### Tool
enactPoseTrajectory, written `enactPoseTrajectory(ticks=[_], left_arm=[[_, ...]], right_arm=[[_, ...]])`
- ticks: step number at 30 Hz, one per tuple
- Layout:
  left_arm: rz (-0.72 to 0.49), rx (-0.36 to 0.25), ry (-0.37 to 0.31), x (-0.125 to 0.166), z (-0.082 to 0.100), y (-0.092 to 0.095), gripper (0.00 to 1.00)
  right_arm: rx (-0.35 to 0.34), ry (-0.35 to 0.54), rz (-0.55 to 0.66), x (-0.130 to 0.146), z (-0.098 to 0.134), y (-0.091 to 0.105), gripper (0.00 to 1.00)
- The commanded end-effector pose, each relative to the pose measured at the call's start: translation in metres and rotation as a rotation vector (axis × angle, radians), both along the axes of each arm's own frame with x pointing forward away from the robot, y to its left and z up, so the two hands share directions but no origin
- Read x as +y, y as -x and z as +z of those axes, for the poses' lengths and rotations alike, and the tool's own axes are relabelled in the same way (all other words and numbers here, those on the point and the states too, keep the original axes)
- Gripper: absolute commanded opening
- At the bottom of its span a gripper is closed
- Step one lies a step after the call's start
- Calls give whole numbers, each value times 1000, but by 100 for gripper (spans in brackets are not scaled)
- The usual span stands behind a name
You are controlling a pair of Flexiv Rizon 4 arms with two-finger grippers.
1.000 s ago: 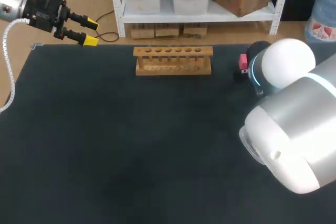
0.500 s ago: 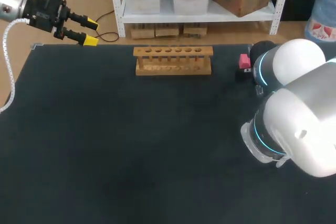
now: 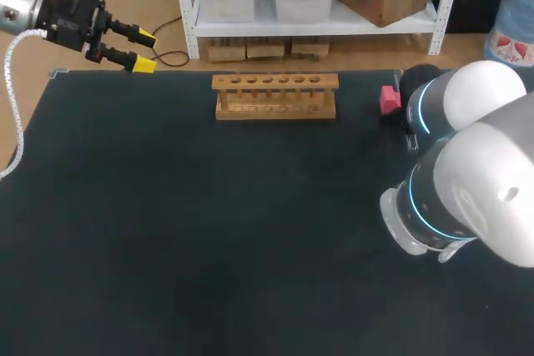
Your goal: Grasp the test tube, adjust it, and insert it.
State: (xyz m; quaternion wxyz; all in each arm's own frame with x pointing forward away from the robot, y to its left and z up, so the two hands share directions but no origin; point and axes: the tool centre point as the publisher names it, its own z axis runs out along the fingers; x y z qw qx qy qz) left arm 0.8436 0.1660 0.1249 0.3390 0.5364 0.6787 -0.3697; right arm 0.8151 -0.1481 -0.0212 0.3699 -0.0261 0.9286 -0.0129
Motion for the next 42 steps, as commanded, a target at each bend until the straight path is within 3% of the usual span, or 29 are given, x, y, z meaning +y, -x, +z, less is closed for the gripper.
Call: enactPoseTrajectory(ticks=[1, 10, 14, 24, 42], left_arm=[[0, -3, 0, 0, -1, 0, 100], [0, -3, 0, 0, -1, 0, 100], [0, -3, 0, 0, -1, 0, 100], [0, -3, 0, 0, -1, 0, 100], [0, -3, 0, 0, -1, 0, 100]], right_arm=[[5, -4, 1, -1, 1, 0, 31], [11, -4, -7, -1, 1, 0, 15], [15, -6, -15, 0, 1, 1, 0], [19, 0, -44, 3, 14, 6, 0], [44, -5, -95, 53, 86, 42, 0]])
